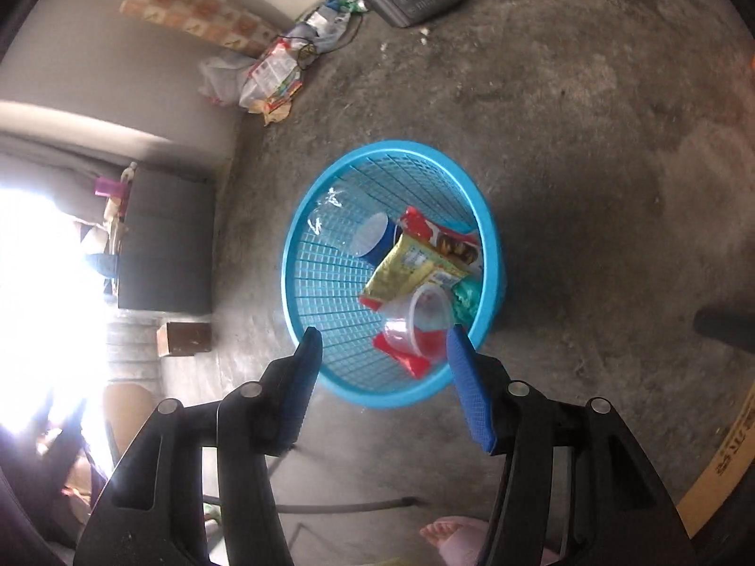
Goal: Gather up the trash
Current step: 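Move both grippers back to the table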
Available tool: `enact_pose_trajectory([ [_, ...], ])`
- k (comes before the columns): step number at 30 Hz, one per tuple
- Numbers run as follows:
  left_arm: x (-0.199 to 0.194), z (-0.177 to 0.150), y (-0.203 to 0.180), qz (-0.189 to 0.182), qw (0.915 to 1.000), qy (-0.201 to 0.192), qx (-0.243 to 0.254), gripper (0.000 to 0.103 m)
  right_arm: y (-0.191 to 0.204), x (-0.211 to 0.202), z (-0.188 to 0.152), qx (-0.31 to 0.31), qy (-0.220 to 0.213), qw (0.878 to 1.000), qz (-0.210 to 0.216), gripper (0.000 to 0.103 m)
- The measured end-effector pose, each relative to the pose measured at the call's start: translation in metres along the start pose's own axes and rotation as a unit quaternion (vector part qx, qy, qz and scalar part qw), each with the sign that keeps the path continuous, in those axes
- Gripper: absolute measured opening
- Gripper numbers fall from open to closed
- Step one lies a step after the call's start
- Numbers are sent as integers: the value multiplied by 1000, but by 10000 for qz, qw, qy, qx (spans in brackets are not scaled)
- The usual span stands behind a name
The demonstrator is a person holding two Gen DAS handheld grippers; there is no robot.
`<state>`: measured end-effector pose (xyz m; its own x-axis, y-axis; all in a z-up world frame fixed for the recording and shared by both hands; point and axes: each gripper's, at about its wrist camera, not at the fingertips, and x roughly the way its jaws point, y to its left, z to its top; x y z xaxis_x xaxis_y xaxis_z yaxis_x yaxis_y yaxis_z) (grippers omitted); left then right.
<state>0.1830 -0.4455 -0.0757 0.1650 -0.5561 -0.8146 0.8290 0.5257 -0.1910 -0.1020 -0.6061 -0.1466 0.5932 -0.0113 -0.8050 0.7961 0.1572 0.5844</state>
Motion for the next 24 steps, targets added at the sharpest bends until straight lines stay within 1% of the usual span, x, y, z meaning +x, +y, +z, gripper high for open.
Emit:
enact_pose_trajectory([
  [3, -36, 1, -4, -222, 9993, -295, -103, 75, 24, -29, -7, -531, -370, 9979, -9, 54],
  [4, -53, 1, -6, -378, 9980, -464, -190, 76, 34, -39, -11, -741, -502, 9960, -6, 54],
  [6, -77, 0, -8, -563, 9957, -680, -297, 77, 52, -54, -17, -1119, -736, 9910, 4, 54],
  [7, -95, -2, -9, -673, 9935, -845, -364, 78, 64, -65, -22, -1324, -888, 9872, 42, 56],
  [8, -107, -4, -10, -741, 9922, -929, -382, 79, 74, -77, -27, -1506, -1042, 9831, 78, 58],
  [10, -138, -11, -9, -951, 9889, -1068, -400, 79, 97, -103, -38, -1898, -1391, 9718, 141, 70],
  [11, -150, -14, -8, -1020, 9877, -1107, -412, 79, 106, -113, -43, -2051, -1540, 9664, 162, 72],
  [12, -163, -19, -3, -1066, 9866, -1155, -436, 79, 116, -124, -50, -2230, -1677, 9600, 208, 76],
  [14, -197, -35, 13, -1063, 9848, -1275, -507, 79, 130, -140, -62, -2525, -1825, 9495, 364, 79],
  [16, -227, -50, 28, -929, 9839, -1422, -563, 79, 143, -154, -76, -2786, -1854, 9405, 582, 79],
  [18, -256, -69, 45, -685, 9832, -1573, -627, 79, 152, -162, -87, -2941, -1801, 9350, 824, 79],
  [20, -289, -94, 65, -308, 9811, -1782, -695, 79, 161, -168, -97, -3106, -1690, 9293, 1064, 79],
  [21, -299, -104, 72, -172, 9801, -1837, -726, 79, 167, -171, -103, -3205, -1629, 9258, 1168, 79],
  [23, -325, -129, 92, 194, 9758, -1978, -906, 79, 178, -176, -115, -3347, -1532, 9204, 1317, 79],
  [24, -339, -144, 104, 342, 9717, -2071, -1087, 79, 185, -178, -122, -3432, -1491, 9173, 1361, 79],
])
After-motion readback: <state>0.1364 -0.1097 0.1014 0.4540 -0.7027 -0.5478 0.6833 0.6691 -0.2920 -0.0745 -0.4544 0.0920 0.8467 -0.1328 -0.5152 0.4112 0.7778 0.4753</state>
